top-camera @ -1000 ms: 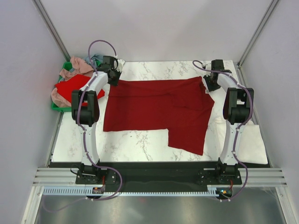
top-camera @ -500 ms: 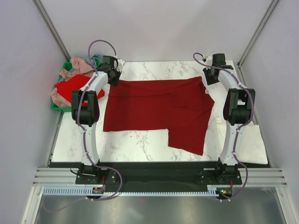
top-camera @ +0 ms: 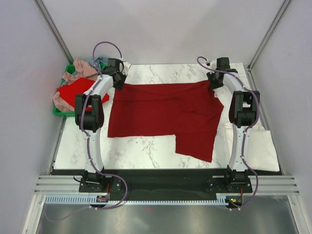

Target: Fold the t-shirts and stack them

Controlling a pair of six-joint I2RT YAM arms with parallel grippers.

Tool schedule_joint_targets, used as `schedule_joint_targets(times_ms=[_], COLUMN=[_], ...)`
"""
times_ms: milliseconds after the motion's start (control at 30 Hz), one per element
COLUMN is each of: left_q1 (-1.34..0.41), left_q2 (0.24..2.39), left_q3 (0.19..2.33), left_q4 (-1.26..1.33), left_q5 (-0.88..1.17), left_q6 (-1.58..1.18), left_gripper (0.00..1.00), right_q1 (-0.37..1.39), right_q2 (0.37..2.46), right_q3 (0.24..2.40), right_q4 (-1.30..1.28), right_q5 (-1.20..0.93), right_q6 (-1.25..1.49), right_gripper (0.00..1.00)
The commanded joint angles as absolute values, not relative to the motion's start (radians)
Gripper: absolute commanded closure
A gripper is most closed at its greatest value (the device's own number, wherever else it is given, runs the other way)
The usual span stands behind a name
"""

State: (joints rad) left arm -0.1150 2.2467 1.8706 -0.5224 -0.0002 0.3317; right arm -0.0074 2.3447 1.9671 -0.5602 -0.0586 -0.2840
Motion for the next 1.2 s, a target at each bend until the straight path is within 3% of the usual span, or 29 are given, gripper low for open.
schedule_joint_targets(times_ms=[0, 500, 800, 1000, 1167], left_q1=[-0.123, -0.123, -0.130, -0.149, -0.150], left_q2=[2.227, 2.315, 2.364, 2.362, 2.263], left_q3=[1.893, 1.982, 2.057, 2.063, 2.020], left_q4=[-0.495, -0.479, -0.457, -0.456, -0.463], left_q5=[-0.034, -0.060, -0.066, -0.071, -0.046], left_q6=[0.368, 0.394, 0.406, 0.396, 0.379], left_gripper=[0.75, 0.65, 0.53, 0.54, 0.57], right_q1=[-0.008, -0.026, -0.054, -0.069, -0.084], right_q2=[2.365, 2.413, 2.421, 2.395, 2.304], right_q3=[2.011, 2.022, 2.025, 2.062, 2.072], right_q4=[-0.554, -0.542, -0.541, -0.546, -0.603], right_q5=[-0.074, 0.015, 0.032, 0.002, -0.041], right_q6=[-0.272, -0.301, -0.314, -0.325, -0.365], right_gripper=[0.67, 0.68, 0.67, 0.66, 0.59])
